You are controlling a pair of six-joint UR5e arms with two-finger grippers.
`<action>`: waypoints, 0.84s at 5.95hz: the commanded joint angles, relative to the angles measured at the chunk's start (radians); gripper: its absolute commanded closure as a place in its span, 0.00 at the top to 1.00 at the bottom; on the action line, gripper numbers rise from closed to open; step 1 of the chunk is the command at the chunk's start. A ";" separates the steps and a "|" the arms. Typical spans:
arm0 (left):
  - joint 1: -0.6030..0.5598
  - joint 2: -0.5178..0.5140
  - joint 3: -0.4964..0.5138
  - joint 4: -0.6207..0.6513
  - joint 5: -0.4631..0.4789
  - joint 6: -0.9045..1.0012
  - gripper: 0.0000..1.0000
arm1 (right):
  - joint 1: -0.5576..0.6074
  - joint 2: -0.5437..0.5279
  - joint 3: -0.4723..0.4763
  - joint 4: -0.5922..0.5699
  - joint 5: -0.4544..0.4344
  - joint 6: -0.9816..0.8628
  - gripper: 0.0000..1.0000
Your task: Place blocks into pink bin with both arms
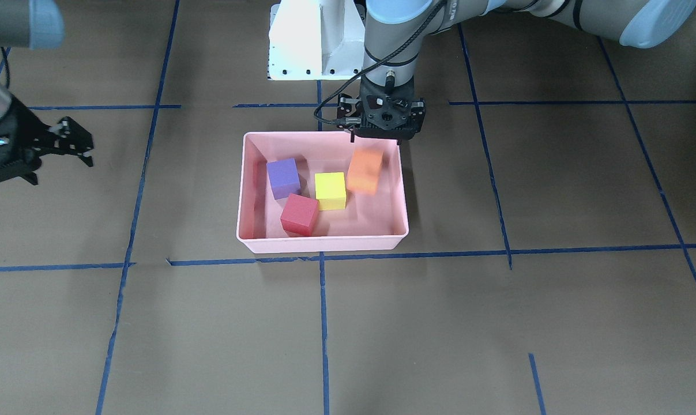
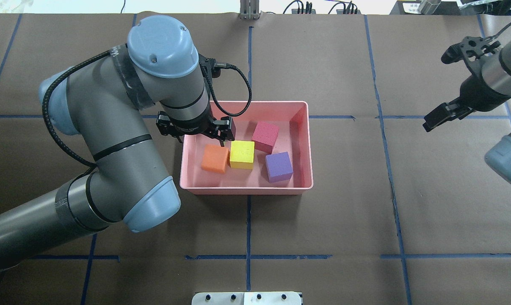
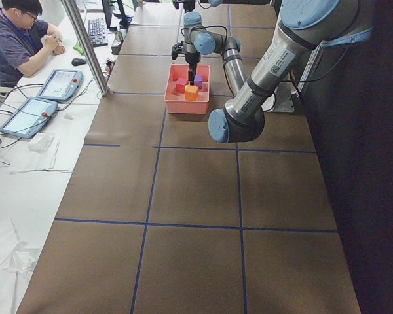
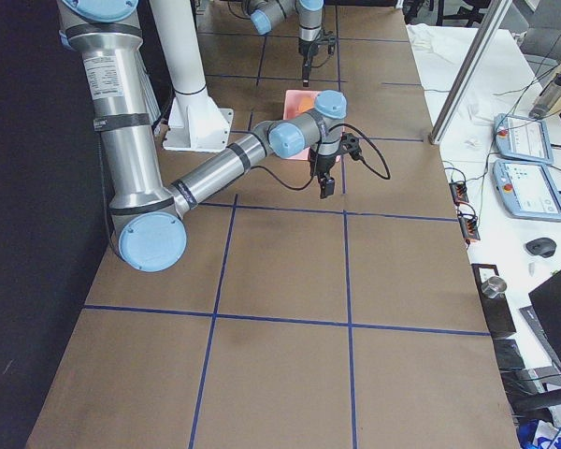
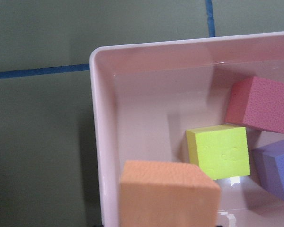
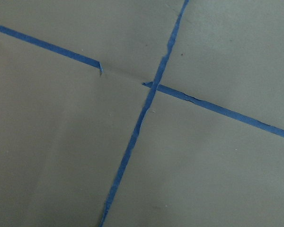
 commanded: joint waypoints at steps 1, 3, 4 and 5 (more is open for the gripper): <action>-0.036 0.067 -0.062 0.010 -0.006 0.108 1.00 | 0.096 -0.106 0.009 0.006 0.027 -0.185 1.00; -0.187 0.258 -0.159 0.010 -0.059 0.406 1.00 | 0.233 -0.231 0.007 0.005 0.039 -0.434 1.00; -0.293 0.327 -0.158 0.012 -0.105 0.611 1.00 | 0.313 -0.287 0.005 -0.005 0.041 -0.548 1.00; -0.411 0.409 -0.144 0.010 -0.156 0.791 1.00 | 0.393 -0.349 -0.001 -0.006 0.039 -0.625 1.00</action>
